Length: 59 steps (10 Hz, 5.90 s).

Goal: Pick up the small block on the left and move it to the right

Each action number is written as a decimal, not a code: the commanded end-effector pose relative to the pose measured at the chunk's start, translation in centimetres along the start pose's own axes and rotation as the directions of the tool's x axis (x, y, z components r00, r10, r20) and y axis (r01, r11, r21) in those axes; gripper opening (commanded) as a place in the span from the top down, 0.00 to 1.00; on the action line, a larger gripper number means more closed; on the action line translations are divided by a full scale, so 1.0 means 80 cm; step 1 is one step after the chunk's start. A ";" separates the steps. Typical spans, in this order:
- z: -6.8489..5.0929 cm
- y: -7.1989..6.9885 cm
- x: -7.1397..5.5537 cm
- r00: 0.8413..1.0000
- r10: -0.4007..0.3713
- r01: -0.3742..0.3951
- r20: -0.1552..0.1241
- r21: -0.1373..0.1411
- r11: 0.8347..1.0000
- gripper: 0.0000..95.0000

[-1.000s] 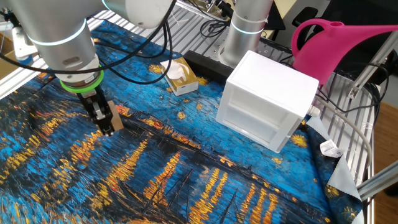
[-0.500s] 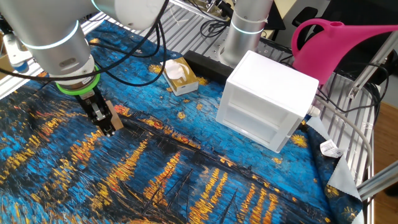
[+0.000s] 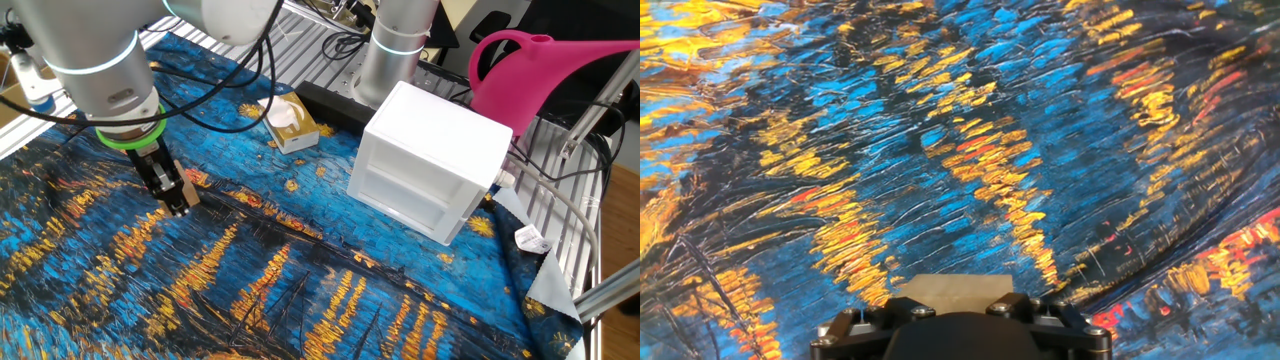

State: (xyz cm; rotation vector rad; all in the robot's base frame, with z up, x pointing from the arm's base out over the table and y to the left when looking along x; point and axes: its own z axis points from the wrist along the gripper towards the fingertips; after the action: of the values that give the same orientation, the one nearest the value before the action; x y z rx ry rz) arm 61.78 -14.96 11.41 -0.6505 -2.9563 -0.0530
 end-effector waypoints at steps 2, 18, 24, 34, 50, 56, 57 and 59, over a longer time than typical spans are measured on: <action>0.000 0.000 -0.001 0.999 -0.047 0.047 0.000 -0.008 0.999 1.00; -0.010 0.031 0.019 0.998 -0.043 0.046 0.044 -0.059 0.997 1.00; -0.017 0.077 0.053 0.998 0.042 -0.041 0.053 -0.031 0.999 1.00; -0.016 0.169 0.094 0.975 0.216 -0.216 0.049 -0.005 0.976 1.00; -0.004 0.186 0.095 0.954 0.299 -0.299 0.018 0.022 0.954 0.20; -0.003 0.185 0.096 0.956 0.291 -0.292 0.021 0.027 0.956 0.20; -0.003 0.185 0.096 0.957 0.290 -0.291 0.018 0.024 0.957 0.20; -0.003 0.185 0.096 0.962 0.274 -0.274 0.014 0.019 0.961 0.20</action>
State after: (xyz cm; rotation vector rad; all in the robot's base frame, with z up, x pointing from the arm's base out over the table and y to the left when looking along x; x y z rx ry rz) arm 60.99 1.65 12.74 -1.0512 -2.8436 0.0035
